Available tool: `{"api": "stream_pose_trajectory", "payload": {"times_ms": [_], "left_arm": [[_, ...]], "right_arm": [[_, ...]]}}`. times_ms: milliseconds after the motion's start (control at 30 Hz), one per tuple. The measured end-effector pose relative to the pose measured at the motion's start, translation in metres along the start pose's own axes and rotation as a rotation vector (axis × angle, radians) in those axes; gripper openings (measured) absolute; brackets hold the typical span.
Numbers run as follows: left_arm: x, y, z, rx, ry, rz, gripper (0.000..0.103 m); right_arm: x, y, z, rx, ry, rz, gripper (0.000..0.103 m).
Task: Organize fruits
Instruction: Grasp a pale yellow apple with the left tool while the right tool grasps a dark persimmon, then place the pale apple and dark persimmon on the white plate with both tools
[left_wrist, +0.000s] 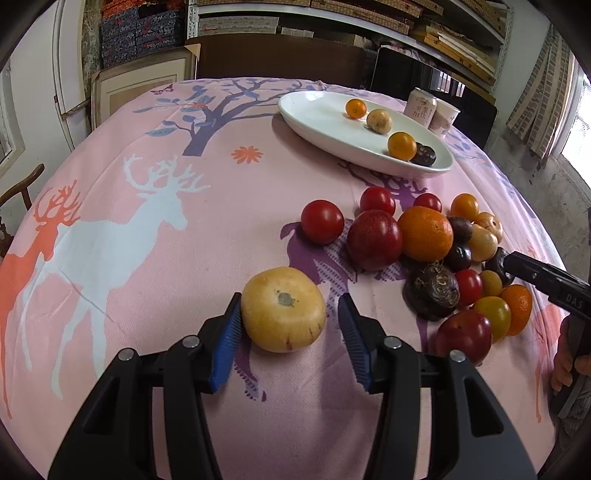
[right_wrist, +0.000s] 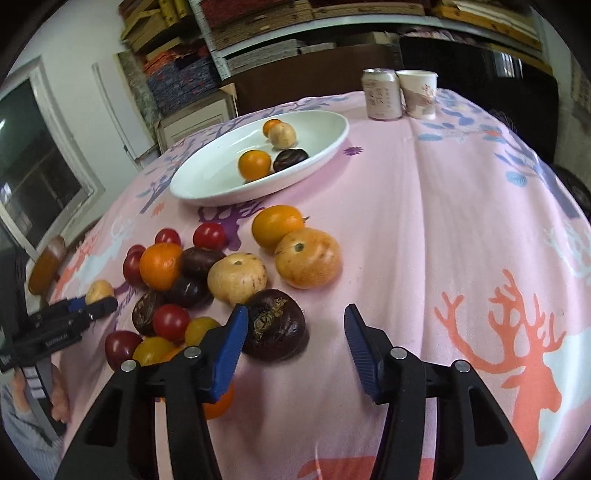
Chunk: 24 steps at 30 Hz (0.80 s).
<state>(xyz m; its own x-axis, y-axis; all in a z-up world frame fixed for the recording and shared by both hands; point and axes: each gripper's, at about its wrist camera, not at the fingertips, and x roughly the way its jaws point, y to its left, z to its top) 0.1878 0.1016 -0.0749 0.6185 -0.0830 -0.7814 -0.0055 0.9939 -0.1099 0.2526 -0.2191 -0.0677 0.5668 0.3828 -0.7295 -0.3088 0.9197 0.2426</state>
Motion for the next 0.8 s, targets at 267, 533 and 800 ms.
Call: {"api": "stream_pose_trajectory", "payload": {"times_ms": [267,533,800], "left_arm": [[0.001,-0.006,-0.001,0.029,0.003,0.017,0.055],[0.003,-0.007,0.000,0.038,0.005,0.021,0.057],[0.000,0.001,0.000,-0.003,-0.011,-0.006,0.050]], "right_arm": [[0.003,0.010,-0.003,-0.035,0.033,0.063,0.055],[0.010,0.004,-0.001,0.014,0.039,0.098,0.046],[-0.002,-0.003,0.001,0.026,-0.020,0.032,0.045]]}}
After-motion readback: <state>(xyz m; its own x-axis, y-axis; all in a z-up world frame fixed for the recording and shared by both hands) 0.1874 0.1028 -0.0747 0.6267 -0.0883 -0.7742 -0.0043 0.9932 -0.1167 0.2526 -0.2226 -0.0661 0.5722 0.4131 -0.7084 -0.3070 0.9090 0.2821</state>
